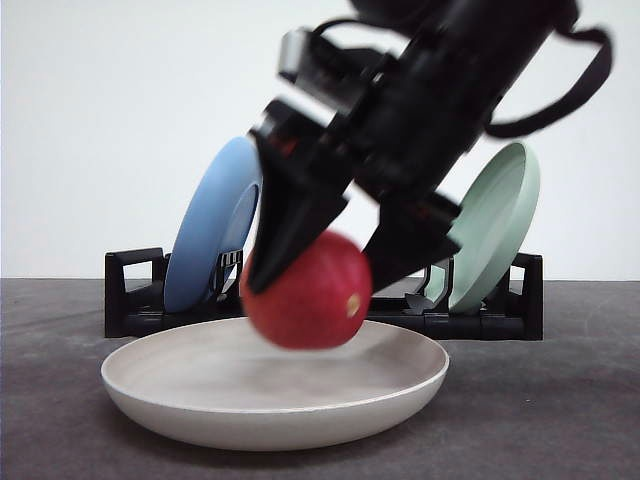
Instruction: Place pomegranate in white plate
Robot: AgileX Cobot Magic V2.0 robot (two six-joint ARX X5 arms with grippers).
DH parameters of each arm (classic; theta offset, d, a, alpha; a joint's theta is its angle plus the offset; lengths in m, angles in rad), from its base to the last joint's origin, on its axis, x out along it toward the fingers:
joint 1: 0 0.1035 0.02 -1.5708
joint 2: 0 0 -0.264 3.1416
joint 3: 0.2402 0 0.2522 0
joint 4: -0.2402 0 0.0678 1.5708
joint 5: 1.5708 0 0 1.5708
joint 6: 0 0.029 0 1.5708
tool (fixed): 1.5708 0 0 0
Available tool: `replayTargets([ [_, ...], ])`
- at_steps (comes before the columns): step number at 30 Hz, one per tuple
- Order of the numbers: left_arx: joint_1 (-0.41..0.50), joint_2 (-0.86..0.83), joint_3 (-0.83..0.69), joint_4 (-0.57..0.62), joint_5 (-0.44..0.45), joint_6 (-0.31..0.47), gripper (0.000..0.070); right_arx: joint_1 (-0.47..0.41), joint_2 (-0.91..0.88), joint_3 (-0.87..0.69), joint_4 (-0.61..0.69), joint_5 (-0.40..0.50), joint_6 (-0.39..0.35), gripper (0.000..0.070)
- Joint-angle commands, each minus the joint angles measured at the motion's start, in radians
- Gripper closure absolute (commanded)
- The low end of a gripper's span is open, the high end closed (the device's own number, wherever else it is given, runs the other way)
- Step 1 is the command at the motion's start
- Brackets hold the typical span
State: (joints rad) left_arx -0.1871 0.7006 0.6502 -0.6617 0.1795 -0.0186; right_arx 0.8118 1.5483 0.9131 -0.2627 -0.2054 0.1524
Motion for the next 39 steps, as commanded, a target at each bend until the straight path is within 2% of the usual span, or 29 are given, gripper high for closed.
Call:
replayTargets([
  [1, -0.001, 0.006, 0.014, 0.008, 0.002, 0.007, 0.0264, 0.013, 0.027, 0.012, 0.031, 0.004, -0.014, 0.0180],
  [15, -0.001, 0.006, 0.014, 0.008, 0.002, 0.007, 0.0264, 0.015, 0.093, 0.012, 0.043, 0.003, -0.014, 0.0175],
  [19, -0.001, 0.006, 0.014, 0.008, 0.002, 0.007, 0.0264, 0.022, 0.091, 0.012, 0.045, -0.005, -0.002, 0.0065],
  [23, -0.001, 0.006, 0.014, 0.008, 0.002, 0.007, 0.0264, 0.019, 0.076, 0.018, 0.036, -0.008, 0.013, 0.0043],
  [29, -0.001, 0.006, 0.014, 0.006, 0.001, 0.007, 0.0264, 0.015, -0.014, 0.019, -0.001, -0.006, 0.015, 0.0044],
  [34, -0.001, 0.006, 0.014, 0.003, 0.002, 0.006, 0.0265, 0.001, -0.146, 0.002, -0.055, 0.023, -0.066, 0.0049],
  [39, -0.001, 0.006, 0.014, 0.004, 0.002, 0.007, 0.0265, -0.062, -0.291, -0.079, -0.014, 0.038, -0.079, 0.0052],
])
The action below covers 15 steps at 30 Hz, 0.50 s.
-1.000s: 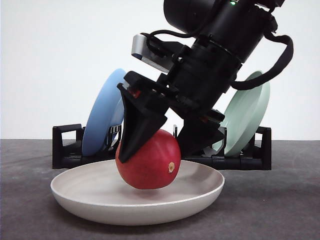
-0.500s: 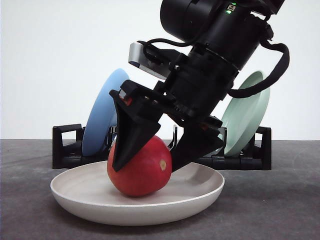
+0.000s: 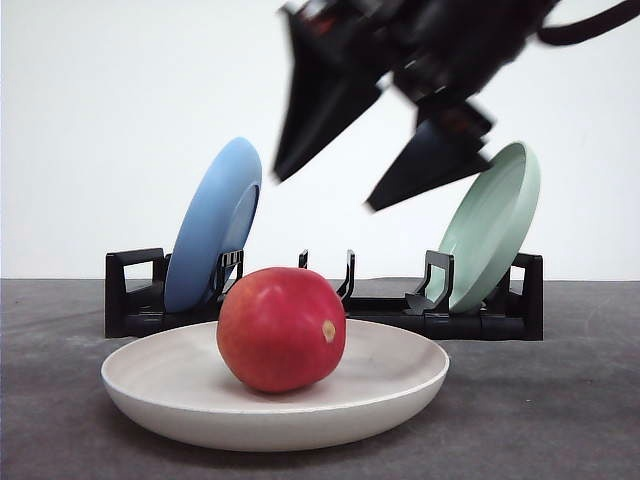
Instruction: Place pomegranate in white plate
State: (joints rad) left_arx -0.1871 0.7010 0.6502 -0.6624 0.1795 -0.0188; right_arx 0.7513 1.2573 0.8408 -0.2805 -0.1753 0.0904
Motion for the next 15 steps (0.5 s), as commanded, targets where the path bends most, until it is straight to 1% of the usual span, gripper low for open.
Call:
replayTargets([
  [1, -0.001, 0.006, 0.014, 0.005, 0.002, 0.007, 0.0265, -0.019, -0.029, -0.024, 0.003, 0.008, -0.018, 0.0052],
  [15, -0.001, 0.006, 0.014, 0.005, 0.001, 0.007, 0.0265, -0.301, -0.355, -0.236, -0.047, 0.007, -0.010, 0.0053],
])
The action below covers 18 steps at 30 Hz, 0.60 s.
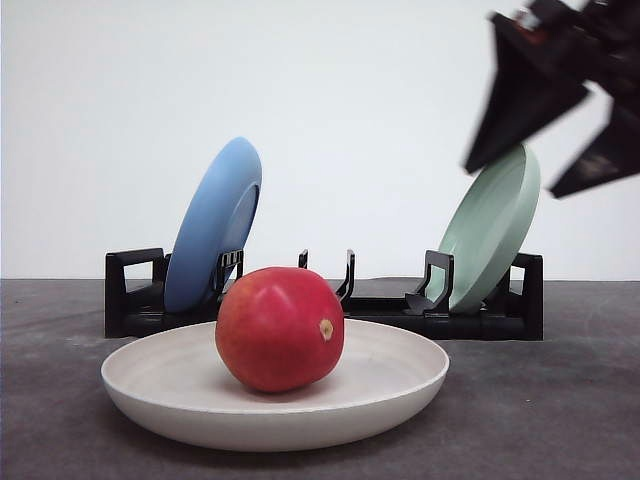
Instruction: Place pomegranate in white plate
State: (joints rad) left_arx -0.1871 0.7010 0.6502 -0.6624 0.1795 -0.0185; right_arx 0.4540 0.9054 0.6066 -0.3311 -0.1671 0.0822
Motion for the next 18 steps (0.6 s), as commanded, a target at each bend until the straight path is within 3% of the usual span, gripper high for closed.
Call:
replayTargets([
  [1, -0.001, 0.006, 0.014, 0.005, 0.001, 0.006, 0.0265, -0.022, -0.020, -0.012, -0.007, -0.001, -0.001, 0.0053],
  [8, -0.001, 0.006, 0.014, 0.005, 0.001, 0.006, 0.0265, -0.128, -0.120, -0.082, -0.035, 0.016, 0.058, 0.0056],
  [15, -0.001, 0.005, 0.014, 0.002, 0.002, 0.006, 0.0266, -0.138, -0.130, -0.089, 0.004, 0.064, 0.073, 0.0058],
  [16, -0.001, 0.005, 0.014, -0.002, 0.002, 0.003, 0.0301, -0.138, -0.130, -0.089, 0.003, 0.064, 0.073, 0.0106],
  [17, -0.001, 0.005, 0.014, -0.006, 0.002, 0.000, 0.0398, -0.138, -0.130, -0.089, 0.002, 0.063, 0.074, 0.0208],
  [18, -0.001, 0.005, 0.014, -0.004, 0.002, 0.000, 0.0623, -0.138, -0.130, -0.089, 0.001, 0.063, 0.075, 0.0408],
])
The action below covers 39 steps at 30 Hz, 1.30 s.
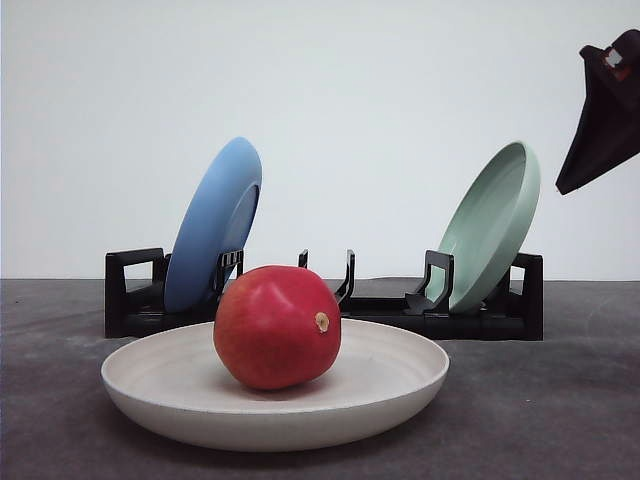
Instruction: Place pomegranate in white plate
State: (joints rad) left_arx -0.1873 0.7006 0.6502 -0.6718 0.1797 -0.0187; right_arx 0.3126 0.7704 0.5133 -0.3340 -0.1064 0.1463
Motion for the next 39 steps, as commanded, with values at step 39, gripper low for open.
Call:
replayTargets([
  [39, 0.178, -0.462, -0.422, 0.409, 0.001, 0.000, 0.0700, 0.004, 0.005, 0.004, 0.006, 0.002, 0.007, 0.0661],
])
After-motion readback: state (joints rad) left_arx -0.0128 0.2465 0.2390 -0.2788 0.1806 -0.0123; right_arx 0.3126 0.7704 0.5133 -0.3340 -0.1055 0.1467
